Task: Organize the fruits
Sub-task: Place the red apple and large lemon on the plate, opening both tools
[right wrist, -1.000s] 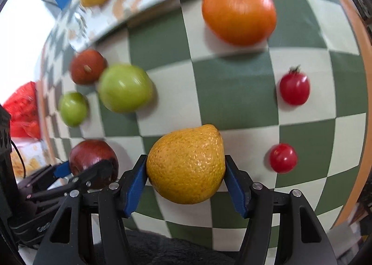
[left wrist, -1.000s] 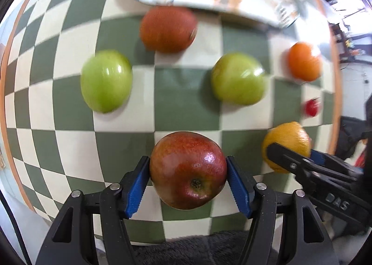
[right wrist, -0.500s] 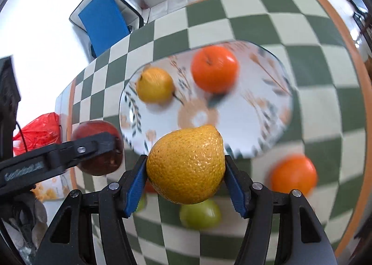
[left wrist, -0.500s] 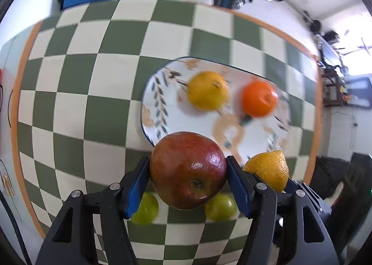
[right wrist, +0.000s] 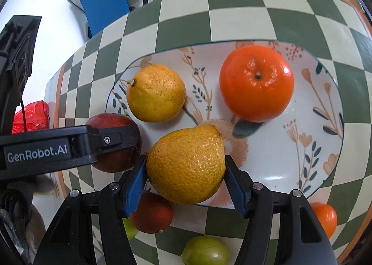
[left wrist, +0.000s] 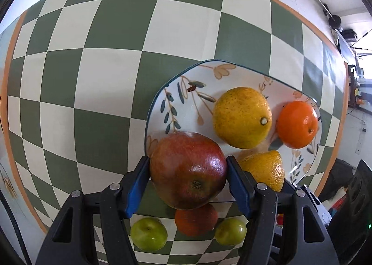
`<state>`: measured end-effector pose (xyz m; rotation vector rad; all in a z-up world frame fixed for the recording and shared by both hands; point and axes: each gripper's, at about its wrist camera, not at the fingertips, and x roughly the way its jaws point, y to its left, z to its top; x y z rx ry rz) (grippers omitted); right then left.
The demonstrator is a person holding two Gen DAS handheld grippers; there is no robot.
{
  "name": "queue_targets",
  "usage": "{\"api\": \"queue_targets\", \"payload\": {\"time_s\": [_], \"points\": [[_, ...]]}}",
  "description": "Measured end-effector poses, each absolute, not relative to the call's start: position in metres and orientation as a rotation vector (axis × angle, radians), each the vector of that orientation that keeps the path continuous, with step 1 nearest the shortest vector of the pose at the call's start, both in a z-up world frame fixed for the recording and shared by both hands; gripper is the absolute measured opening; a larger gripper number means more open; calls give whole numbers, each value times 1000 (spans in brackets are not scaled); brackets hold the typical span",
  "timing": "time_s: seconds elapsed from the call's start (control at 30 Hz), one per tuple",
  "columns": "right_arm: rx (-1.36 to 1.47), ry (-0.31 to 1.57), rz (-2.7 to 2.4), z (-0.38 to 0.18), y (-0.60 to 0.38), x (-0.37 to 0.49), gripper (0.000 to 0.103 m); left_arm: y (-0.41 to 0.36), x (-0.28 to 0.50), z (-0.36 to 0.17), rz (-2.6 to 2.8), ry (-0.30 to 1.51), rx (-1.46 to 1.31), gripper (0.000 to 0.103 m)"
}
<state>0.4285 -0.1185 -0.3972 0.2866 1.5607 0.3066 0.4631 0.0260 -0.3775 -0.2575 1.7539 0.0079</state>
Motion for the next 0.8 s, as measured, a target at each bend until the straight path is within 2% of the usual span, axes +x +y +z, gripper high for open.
{"api": "queue_targets", "payload": {"time_s": [0.1,0.13,0.17,0.23,0.37,0.47,0.8], "points": [[295,1578,313,-403,-117,428,69,29,462,-379,13,1761,-274,64],[305,1578,320,-403,-118,427,71,31,462,-377,9,1752,-285,68],[304,1578,316,-401,-119,427,74,30,464,-375,10,1742,-285,79],[313,1572,314,-395,-125,425,78,32,466,-369,16,1718,-279,89],[281,1578,290,-383,-130,420,85,37,465,-357,27,1687,-271,89],[217,1560,239,-370,-135,414,95,40,459,-344,43,1649,-234,89],[83,1454,94,-322,-163,383,96,32,407,-298,98,1475,-53,89]]}}
